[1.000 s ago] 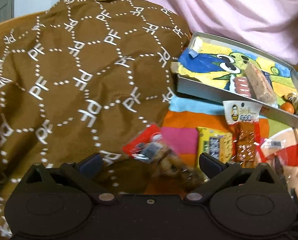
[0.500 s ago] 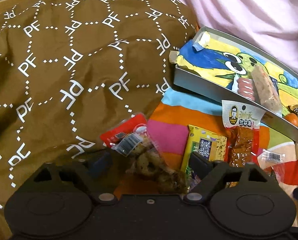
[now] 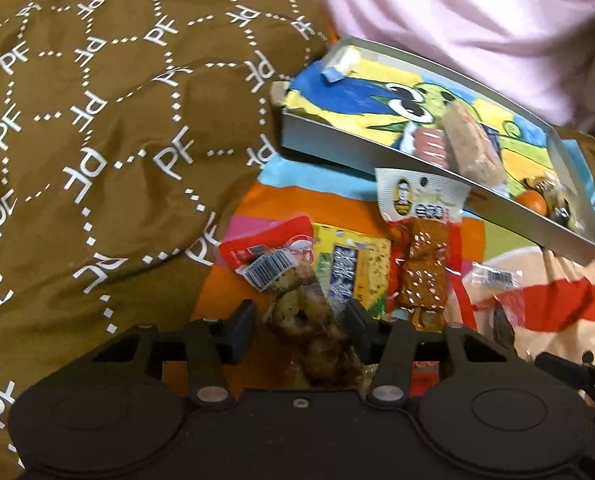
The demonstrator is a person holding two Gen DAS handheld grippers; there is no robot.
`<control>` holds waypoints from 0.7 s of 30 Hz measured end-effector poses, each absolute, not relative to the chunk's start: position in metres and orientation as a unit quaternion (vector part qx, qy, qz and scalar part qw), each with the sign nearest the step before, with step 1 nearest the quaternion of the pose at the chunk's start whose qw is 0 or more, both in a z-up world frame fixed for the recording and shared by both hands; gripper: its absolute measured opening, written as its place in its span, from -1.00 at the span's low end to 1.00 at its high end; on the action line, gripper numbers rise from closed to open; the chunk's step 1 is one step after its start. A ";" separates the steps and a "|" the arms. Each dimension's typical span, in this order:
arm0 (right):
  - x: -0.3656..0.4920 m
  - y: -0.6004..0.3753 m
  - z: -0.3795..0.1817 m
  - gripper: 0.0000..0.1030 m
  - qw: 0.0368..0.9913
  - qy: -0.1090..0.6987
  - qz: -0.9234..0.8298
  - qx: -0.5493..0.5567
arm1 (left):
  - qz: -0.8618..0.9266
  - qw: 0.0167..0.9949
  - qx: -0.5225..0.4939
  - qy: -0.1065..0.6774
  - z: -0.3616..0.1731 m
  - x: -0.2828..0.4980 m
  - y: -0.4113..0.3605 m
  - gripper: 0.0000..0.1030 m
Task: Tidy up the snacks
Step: 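Lower the left tool onto the nut packet while the right tool lowers onto the dark jerky packet, then close the left tool on the nut packet while the right tool closes on the jerky packet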
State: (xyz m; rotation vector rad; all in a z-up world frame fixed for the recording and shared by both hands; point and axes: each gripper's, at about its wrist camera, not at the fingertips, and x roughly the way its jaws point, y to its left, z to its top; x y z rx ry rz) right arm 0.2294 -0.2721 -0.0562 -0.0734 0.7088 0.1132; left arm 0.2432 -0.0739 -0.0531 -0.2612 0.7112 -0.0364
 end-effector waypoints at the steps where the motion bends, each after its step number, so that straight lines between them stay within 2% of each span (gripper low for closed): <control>1: 0.230 -0.272 -0.057 0.43 0.935 0.349 0.054 -0.036 | -0.021 0.929 -0.129 0.347 -0.053 0.243 -0.074 -0.01; 8: 0.230 -0.271 -0.060 0.25 0.934 0.352 0.058 -0.038 | -0.073 0.928 -0.128 0.343 -0.050 0.236 -0.083 -0.02; 17: 0.232 -0.267 -0.063 0.33 0.929 0.361 0.063 -0.047 | -0.135 0.921 -0.100 0.351 -0.052 0.229 -0.104 -0.05; 21: 0.233 -0.268 -0.063 0.32 0.928 0.363 0.066 -0.043 | -0.139 0.919 -0.098 0.355 -0.052 0.231 -0.105 0.06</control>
